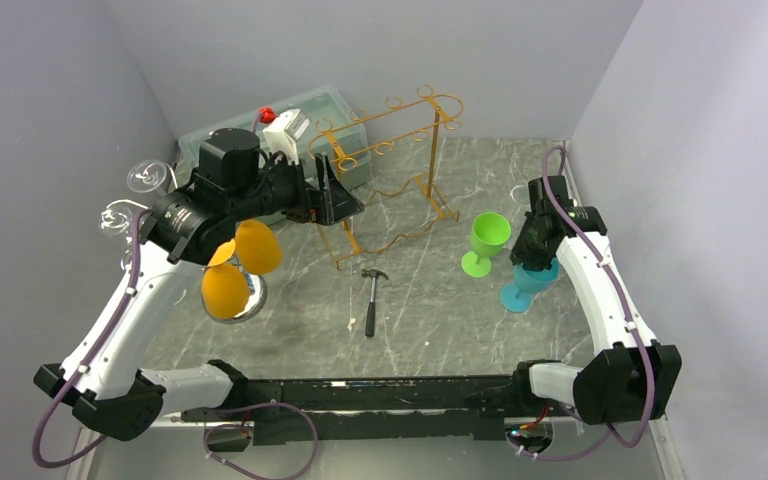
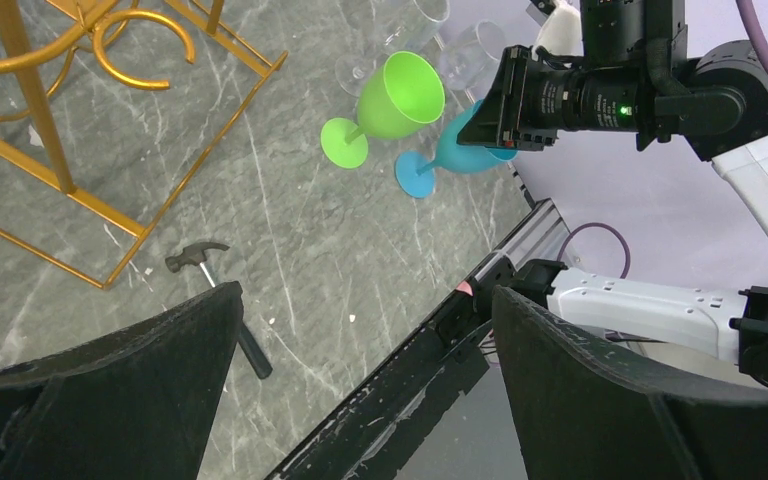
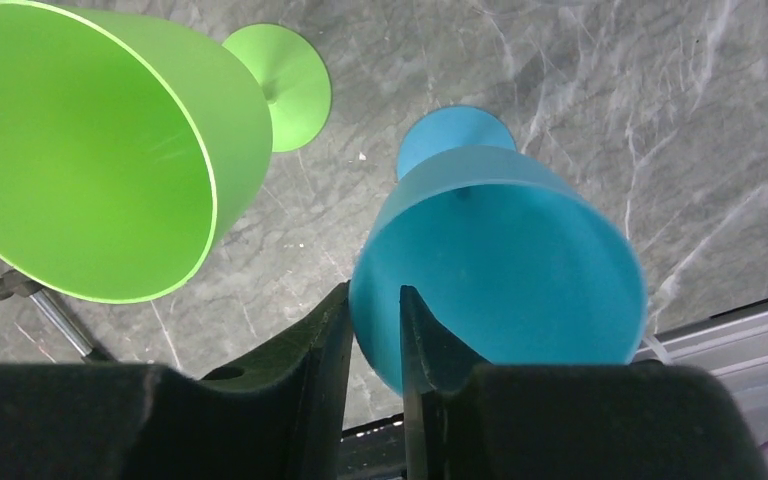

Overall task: Take the wine glass off the wine glass rack
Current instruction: Place the wine glass at the center of the board, then pick up the wine glass from the wine rack.

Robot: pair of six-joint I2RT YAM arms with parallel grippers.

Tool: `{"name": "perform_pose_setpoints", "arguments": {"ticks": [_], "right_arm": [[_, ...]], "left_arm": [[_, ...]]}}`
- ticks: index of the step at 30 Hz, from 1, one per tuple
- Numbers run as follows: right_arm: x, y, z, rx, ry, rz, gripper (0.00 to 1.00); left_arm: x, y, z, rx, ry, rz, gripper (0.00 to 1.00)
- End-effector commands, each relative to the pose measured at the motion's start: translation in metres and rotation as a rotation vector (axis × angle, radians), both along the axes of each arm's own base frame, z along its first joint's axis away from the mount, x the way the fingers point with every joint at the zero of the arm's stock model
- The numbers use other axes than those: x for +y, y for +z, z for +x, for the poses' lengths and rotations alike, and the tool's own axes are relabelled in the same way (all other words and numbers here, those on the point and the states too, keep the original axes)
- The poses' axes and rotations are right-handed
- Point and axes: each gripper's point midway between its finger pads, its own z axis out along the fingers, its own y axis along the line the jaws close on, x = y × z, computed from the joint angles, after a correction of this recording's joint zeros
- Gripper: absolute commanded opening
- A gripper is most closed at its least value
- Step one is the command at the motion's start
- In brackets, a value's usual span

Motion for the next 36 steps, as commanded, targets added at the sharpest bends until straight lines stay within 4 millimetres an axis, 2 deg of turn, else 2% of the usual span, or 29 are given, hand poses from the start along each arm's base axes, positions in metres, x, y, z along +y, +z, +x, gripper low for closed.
{"name": "perform_pose_setpoints", "arguments": {"ticks": [1, 11, 18, 22, 25, 34, 36], "right_arm": [[-0.003, 0.007, 0.010, -0.047, 0.019, -0.011, 0.29], [-0.007, 0.045, 0.004, -0.127, 0.012, -0.032, 0.50], [-0.005, 0.091, -0.004, -0.244, 0.027, -0.018, 0.65], [0.010, 0.120, -0.004, -0.351, 0.077, 0.049, 0.73], [0.029, 0.135, 0.001, -0.417, 0.136, 0.107, 0.77], [0.089, 0.163, 0.021, -0.524, 0.300, 0.195, 0.84], [0.101, 0.167, 0.024, -0.539, 0.333, 0.209, 0.84]], "left_arm": [[0.001, 0.017, 0.002, -0.064, -0.002, -0.002, 0.99], [0.006, 0.020, 0.001, -0.072, 0.004, 0.028, 0.99], [0.023, 0.028, 0.002, -0.096, 0.069, 0.084, 0.99], [0.044, 0.029, 0.002, -0.109, 0.155, 0.142, 0.99], [0.068, 0.026, 0.005, -0.115, 0.260, 0.208, 0.99], [0.150, 0.022, 0.004, -0.108, 0.626, 0.401, 0.99], [0.162, 0.021, 0.001, -0.104, 0.673, 0.425, 0.99]]}}
